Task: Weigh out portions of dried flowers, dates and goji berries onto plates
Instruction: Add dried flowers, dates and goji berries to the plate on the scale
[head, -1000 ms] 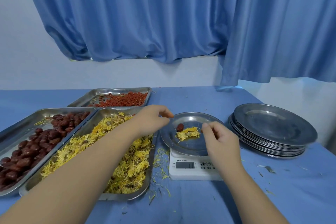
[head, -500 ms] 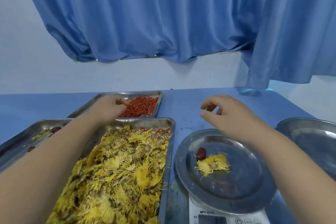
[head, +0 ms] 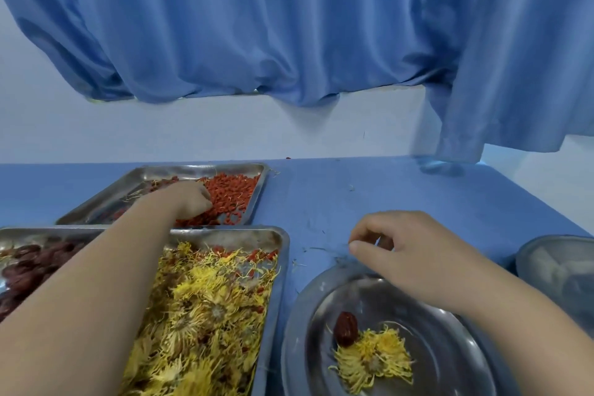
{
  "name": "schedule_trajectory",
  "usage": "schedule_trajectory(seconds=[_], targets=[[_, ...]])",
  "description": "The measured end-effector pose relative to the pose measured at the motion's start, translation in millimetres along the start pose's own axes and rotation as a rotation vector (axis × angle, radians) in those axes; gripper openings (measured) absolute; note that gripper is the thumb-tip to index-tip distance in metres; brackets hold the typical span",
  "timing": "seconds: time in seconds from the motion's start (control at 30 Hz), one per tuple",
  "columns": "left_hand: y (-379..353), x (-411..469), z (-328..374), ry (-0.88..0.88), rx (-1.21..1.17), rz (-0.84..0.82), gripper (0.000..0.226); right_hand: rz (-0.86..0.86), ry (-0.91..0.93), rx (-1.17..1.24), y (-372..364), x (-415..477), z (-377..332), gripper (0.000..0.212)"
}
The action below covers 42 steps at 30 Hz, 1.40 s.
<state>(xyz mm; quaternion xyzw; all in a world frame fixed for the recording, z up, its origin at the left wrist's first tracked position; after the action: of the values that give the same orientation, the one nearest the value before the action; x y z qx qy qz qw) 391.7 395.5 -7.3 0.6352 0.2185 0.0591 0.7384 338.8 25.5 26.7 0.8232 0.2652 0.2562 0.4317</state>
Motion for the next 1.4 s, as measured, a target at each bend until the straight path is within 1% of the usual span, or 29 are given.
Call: schedule_trajectory(seconds=[0.13,0.17,0.3,0.4,0.63,0.8,0.9,1.03,1.17,1.4], targets=[[-23,9,12,0.07,0.139,-0.166,0.045,-0.01,-0.01,0.024,-1,0,3,0.015],[-26,11,14,0.08,0.148,-0.178,0.045,-0.014,-0.018,0.037,-1,0,3,0.015],[-28,12,27,0.083,0.117,-0.167,0.034,-0.022,-0.037,0.04,-1,-2,3,0.017],[-24,12,31,0.059,0.081,-0.138,0.03,-0.015,-0.027,0.018,0,-3,-2,0.019],[-21,3,38,-0.006,-0.085,-0.051,0.032,-0.008,0.018,0.019,-3,-3,-15,0.023],[-19,-2,44,-0.031,-0.103,-0.022,0.025,0.001,0.022,0.024,1,-6,-18,0.023],[-14,-6,45,-0.049,-0.119,0.03,0.023,0.028,0.026,0.033,3,-5,-17,0.023],[-7,-11,42,-0.062,-0.136,0.134,0.029,0.051,0.029,0.036,6,-4,-16,0.025],[3,-17,39,-0.105,-0.18,0.192,0.035,0.045,0.039,0.01,7,-4,-19,0.024],[14,-17,34,-0.116,-0.294,0.291,0.042,0.039,0.062,0.002,5,-5,-19,0.025]])
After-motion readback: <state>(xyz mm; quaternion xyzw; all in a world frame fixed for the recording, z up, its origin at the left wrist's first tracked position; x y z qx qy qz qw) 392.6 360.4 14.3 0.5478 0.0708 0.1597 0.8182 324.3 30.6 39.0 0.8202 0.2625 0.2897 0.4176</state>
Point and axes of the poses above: each hand's wrist, its own x-axis towards the middle knuckle, its own y-axis out of the back of the hand, z = x × y, the point moved 5 cm from there along x, towards the middle knuckle, and after that the axes turned 8 degrees about -z, right-handed, at the moved point
